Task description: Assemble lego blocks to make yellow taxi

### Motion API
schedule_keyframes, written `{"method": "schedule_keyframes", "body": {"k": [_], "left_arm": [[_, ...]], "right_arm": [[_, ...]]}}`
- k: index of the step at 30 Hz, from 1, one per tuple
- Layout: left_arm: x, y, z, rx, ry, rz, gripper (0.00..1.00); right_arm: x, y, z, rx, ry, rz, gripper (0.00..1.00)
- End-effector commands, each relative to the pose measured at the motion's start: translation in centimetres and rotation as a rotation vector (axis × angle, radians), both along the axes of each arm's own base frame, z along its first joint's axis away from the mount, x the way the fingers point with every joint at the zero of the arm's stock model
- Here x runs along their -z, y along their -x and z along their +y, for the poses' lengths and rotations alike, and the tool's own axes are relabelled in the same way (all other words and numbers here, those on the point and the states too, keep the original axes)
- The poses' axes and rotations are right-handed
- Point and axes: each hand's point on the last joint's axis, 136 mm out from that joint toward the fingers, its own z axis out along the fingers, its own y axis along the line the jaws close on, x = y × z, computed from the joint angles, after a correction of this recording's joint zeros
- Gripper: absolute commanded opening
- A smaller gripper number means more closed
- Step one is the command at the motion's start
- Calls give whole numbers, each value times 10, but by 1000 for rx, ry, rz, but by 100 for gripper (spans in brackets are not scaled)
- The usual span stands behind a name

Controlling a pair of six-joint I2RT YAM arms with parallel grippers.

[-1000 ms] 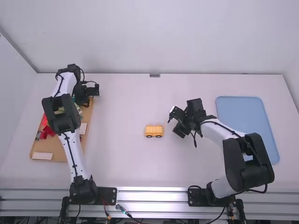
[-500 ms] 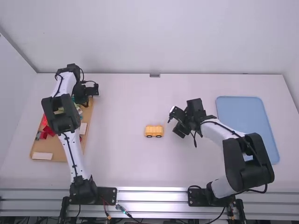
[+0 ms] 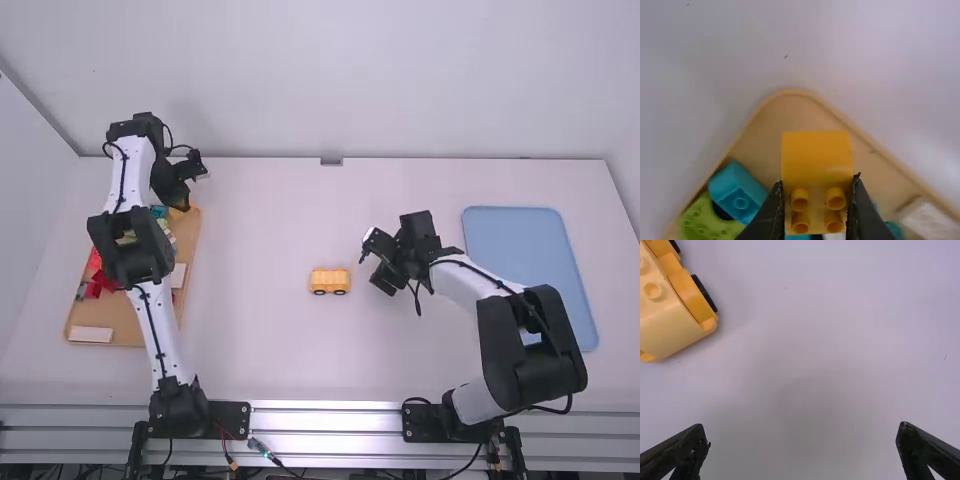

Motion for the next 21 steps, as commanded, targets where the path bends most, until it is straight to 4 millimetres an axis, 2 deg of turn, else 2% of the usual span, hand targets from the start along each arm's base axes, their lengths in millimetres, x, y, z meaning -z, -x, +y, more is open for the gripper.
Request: {"method": "schedule_keyframes", "body": {"k": [1, 5, 14, 16, 21], "left_arm": [[-7, -3, -41, -30, 118, 6, 2], [-13, -5, -71, 14, 178, 6, 2], [-10, -5, -129, 118, 176, 37, 2], [-7, -7, -139, 139, 166, 34, 2], [-1, -13, -144, 127, 102, 18, 2]], "right_arm": [[-4, 0, 2, -2, -12, -12, 99], [-7, -5, 3, -1, -18, -33, 99], [-8, -7, 4, 1, -22, -43, 99], [-8, -7, 3, 1, -23, -44, 99], [-9, -8, 3, 2, -23, -46, 99]]}}
